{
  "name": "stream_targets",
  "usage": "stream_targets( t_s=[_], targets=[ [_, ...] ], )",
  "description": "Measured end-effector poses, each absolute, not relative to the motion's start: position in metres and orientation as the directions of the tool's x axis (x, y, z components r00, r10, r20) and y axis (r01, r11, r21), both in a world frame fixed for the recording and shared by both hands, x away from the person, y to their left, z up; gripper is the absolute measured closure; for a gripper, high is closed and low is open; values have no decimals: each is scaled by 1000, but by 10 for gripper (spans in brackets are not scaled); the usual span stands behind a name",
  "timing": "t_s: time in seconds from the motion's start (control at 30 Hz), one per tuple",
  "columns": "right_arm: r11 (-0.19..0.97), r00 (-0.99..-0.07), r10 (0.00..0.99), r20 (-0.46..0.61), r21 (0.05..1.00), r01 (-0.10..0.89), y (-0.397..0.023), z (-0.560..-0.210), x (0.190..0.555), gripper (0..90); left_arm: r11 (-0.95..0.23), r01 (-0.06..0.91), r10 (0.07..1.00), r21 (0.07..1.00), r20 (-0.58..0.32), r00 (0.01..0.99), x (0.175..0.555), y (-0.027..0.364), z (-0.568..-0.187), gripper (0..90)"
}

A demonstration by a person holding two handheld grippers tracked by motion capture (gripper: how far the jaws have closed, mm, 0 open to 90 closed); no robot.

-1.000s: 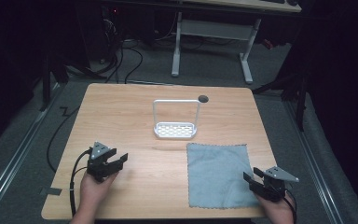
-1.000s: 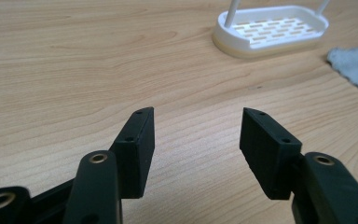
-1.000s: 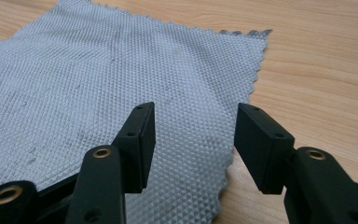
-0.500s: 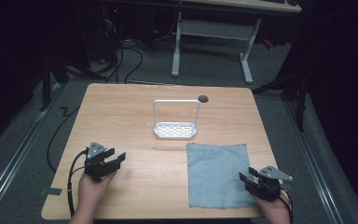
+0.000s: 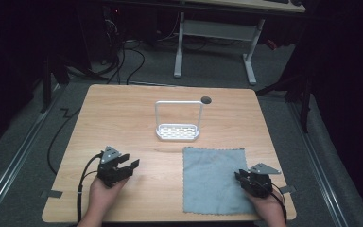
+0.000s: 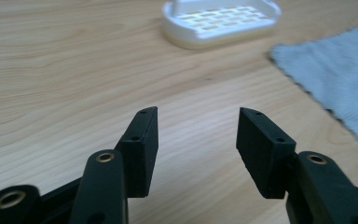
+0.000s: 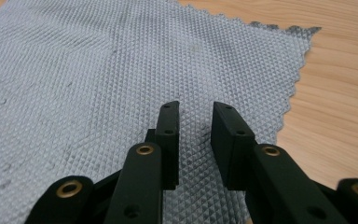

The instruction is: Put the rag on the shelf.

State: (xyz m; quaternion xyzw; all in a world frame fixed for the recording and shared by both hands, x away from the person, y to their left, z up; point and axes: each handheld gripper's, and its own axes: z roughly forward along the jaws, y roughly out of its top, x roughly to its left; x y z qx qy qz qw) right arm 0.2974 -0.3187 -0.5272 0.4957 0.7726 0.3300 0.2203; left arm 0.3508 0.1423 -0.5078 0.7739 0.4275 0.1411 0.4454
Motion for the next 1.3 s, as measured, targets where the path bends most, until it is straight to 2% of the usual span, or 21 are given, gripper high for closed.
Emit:
stream_targets(
  t_s=[0.3,0.57,0.77,0.9,0.93,1.07,1.3],
  targets=[
    [383,-527,850,-31,723,575,-271,-527,289,725,-404,459,603,791,-147,784,320,57,-512,517],
    [422,-583,811,-34,725,545,-241,-528,284,727,-560,416,578,717,-21,816,311,43,-526,512],
    [443,-620,784,-31,728,523,-220,-529,280,724,-542,455,625,707,-23,781,320,71,-526,532],
    [457,-640,768,-36,730,508,-209,-529,279,707,-497,503,634,707,-101,767,325,82,-526,525],
    [460,-642,766,-40,732,503,-209,-530,279,690,-486,514,640,707,-113,760,326,83,-525,519],
    [434,-630,776,-17,739,515,-215,-530,281,637,-420,482,694,769,-70,716,330,93,-516,518],
    [429,-618,785,-40,756,495,-224,-522,292,605,-321,588,783,743,-141,606,365,118,-523,460]
  ],
)
